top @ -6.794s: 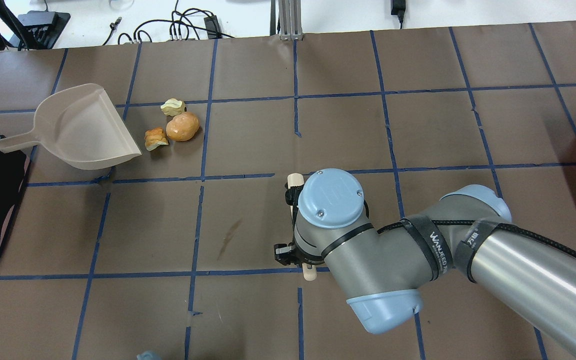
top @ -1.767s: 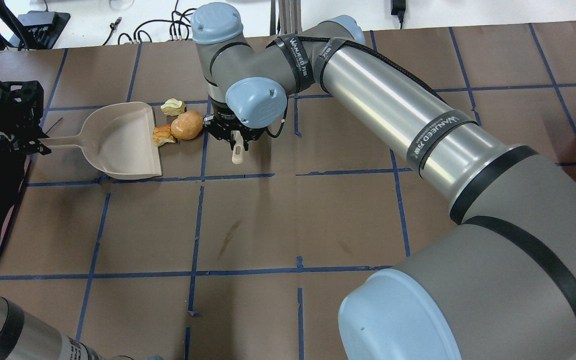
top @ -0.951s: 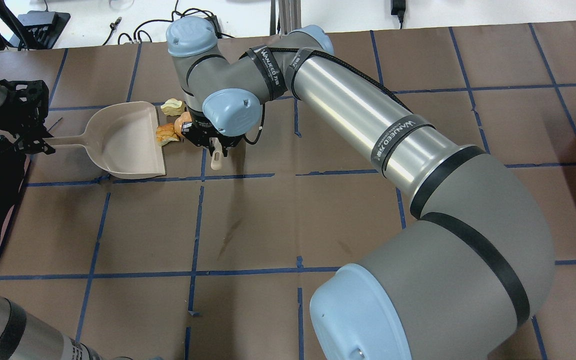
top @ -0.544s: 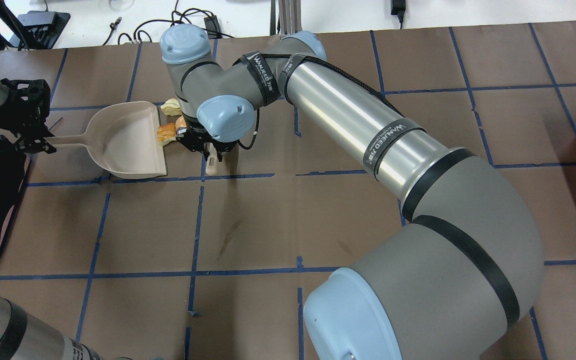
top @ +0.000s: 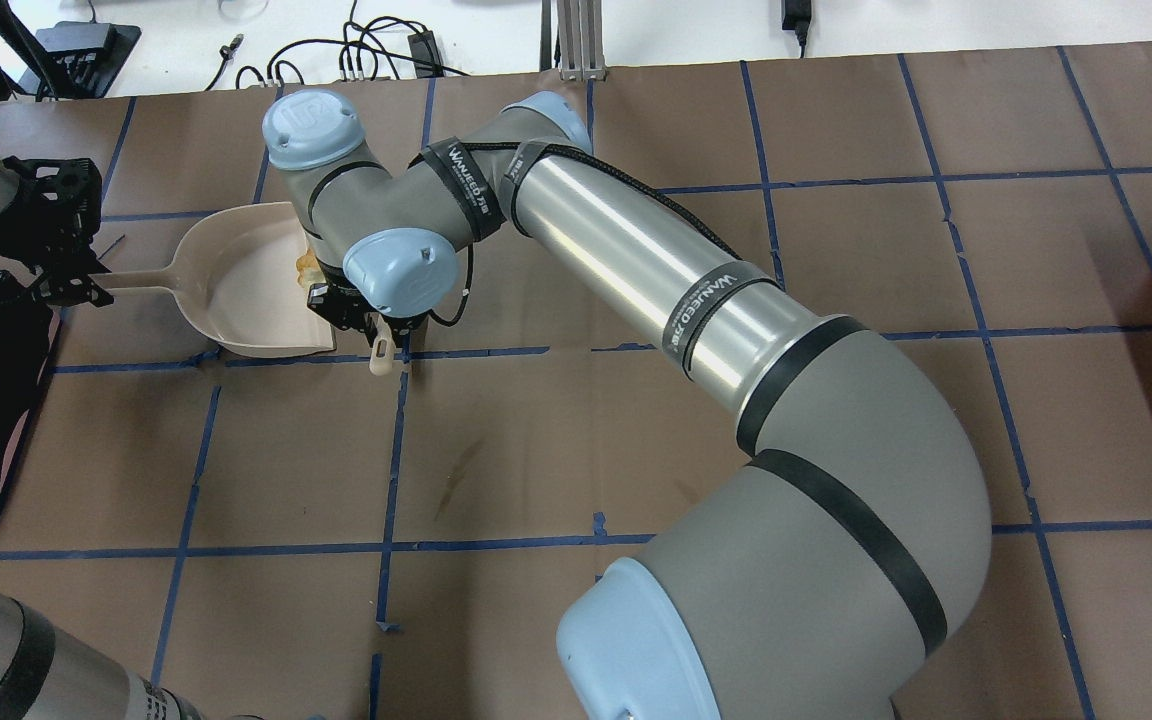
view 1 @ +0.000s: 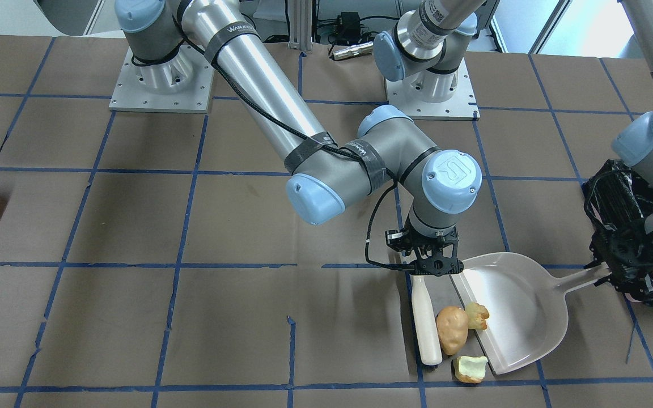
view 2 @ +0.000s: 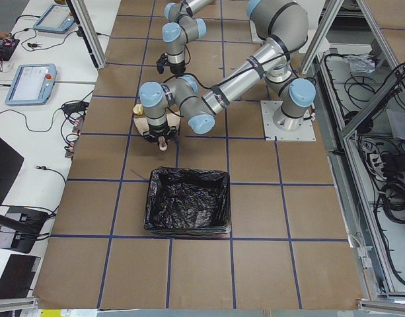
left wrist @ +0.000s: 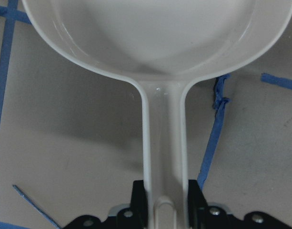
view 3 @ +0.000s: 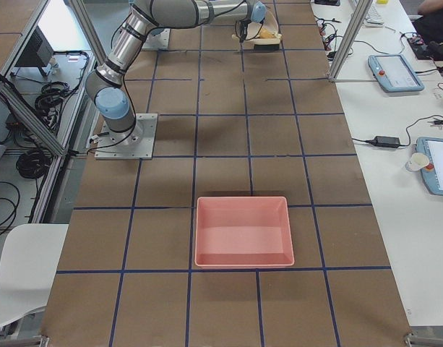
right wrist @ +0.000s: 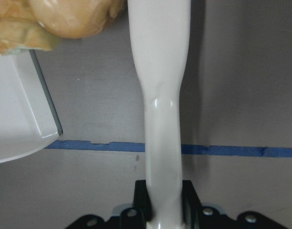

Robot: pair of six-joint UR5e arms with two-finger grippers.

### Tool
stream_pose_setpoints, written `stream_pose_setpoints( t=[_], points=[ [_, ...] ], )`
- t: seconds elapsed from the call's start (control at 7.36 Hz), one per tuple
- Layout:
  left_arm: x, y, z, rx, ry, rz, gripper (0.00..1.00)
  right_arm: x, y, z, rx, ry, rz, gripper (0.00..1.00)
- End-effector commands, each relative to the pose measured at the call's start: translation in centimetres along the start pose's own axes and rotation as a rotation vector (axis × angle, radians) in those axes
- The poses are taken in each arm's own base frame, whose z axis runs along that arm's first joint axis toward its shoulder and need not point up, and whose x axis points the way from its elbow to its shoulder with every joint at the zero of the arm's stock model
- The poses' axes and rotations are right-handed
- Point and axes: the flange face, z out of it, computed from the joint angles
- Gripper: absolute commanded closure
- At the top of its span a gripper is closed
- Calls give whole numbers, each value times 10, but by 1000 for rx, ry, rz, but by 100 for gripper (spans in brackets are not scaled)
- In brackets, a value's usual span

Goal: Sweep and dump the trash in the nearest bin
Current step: 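Sweep the bread roll and cube into the dustpan with the right gripper's brush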

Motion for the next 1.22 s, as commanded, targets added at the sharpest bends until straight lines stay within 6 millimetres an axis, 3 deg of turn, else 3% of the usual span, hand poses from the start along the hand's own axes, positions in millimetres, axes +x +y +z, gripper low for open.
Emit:
stream_pose_setpoints(
  t=[0.0,0.54,0.95,1.09],
  points=[
    [0,0,0,0,0,0,99,-31,21,-5,19,-15,7,76],
    [0,0,-1,0,0,0,99,-86,65,-7,33,-100,27,76],
    [0,0,-1,1,0,0,99,-107,84,-9,37,-166,56,76],
    [0,0,-2,1,-2,0,99,-99,78,-4,46,-137,48,76]
  ],
)
